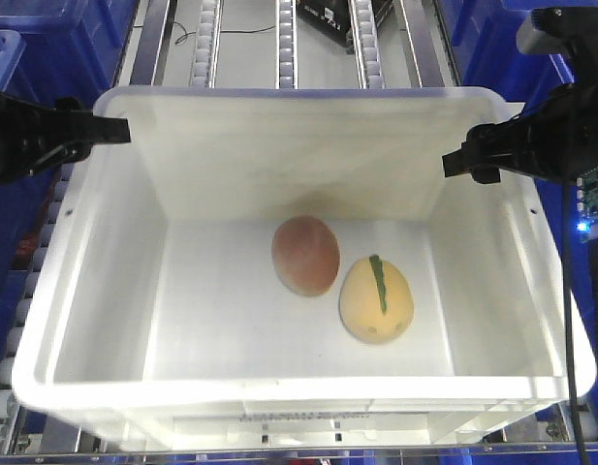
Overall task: Place moving items into box and shelve
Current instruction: 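Lower the tote onto the roller shelf with both grippers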
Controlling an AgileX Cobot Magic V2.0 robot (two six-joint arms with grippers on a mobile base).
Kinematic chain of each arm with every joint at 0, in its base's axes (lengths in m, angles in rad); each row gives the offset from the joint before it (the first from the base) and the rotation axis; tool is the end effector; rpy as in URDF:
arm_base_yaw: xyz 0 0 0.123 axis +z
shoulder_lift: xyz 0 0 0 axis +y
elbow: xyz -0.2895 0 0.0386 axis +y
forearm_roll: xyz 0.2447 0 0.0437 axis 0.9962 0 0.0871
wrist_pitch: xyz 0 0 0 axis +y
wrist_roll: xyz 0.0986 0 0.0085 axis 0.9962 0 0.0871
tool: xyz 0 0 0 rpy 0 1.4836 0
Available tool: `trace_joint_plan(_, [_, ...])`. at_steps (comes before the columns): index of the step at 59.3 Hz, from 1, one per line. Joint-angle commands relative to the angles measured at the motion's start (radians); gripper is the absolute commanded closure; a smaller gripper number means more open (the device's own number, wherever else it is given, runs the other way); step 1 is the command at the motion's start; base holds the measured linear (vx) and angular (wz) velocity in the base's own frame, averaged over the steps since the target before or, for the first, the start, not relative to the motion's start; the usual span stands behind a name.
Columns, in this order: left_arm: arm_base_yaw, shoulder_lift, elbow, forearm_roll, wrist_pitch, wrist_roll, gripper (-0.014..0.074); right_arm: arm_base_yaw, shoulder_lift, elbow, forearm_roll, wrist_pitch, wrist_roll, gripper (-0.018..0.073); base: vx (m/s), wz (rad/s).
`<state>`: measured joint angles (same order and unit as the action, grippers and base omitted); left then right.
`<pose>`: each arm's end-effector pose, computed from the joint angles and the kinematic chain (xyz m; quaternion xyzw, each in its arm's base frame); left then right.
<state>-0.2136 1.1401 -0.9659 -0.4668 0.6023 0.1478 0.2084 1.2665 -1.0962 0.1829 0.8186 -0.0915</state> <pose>0.2288 -0.0755 0.3458 0.0436 0.8865 -0.2134 0.4082 0.2517 0.0667 0.3359 -0.1039 0.9356 0.1024 0.3215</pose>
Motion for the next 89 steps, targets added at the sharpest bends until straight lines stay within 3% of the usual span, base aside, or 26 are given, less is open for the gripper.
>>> trace_joint_plan(1, [-0.006,-0.025,-0.034,-0.017,-0.012,0.003,-0.0083,0.000,-0.036,-0.035,0.002,-0.038,0.004,-0.0148,0.00,0.00])
trace_joint_plan(43, [-0.006,-0.025,-0.034,-0.017,-0.008,0.003,0.0127,0.000,-0.036,-0.035,-0.004,-0.038,0.001,0.0132,0.00,0.00])
trace_joint_plan(49, [-0.007,-0.055,-0.021,0.015,-0.004,0.002,0.0154,0.000,-0.036,-0.035,-0.004,-0.038,0.001,0.0158,0.00,0.00])
trace_joint_plan(63, [-0.007,-0.270,0.202,0.017,-0.099,0.000,0.0202,0.000,-0.036,-0.035,-0.004,-0.038,0.001,0.0206,0.00,0.00])
trace_joint_plan(71, [-0.007,-0.450,0.289,0.028,-0.093,0.000,0.0219,0.000,-0.036,-0.035,-0.004,-0.038,0.001,0.0227,0.00,0.00])
trace_joint_plan(89, [-0.006,-0.819,0.324,0.153,-0.092,-0.007,0.0227,0.000,-0.036,-0.035,-0.003,-0.038,0.001,0.0251,0.00,0.00])
